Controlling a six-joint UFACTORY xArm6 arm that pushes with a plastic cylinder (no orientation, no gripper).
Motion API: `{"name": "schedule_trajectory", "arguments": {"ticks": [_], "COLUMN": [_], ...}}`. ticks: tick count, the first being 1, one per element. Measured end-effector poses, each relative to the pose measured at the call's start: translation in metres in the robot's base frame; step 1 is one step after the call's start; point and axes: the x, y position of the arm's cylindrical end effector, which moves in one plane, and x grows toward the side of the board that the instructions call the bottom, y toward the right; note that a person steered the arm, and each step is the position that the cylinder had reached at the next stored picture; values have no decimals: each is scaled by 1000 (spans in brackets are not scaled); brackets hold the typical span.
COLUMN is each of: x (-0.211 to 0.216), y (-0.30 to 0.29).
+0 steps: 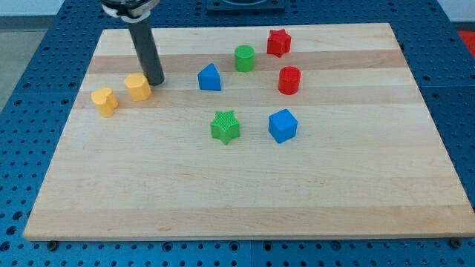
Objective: Move the red circle diagonally top right to the green star
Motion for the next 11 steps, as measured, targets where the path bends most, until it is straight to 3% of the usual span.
{"name": "schedule_trajectory", "arguments": {"ticks": [3, 7, 9, 11], "x": [19, 39, 76, 83], "y": [-28, 31, 138, 281]}}
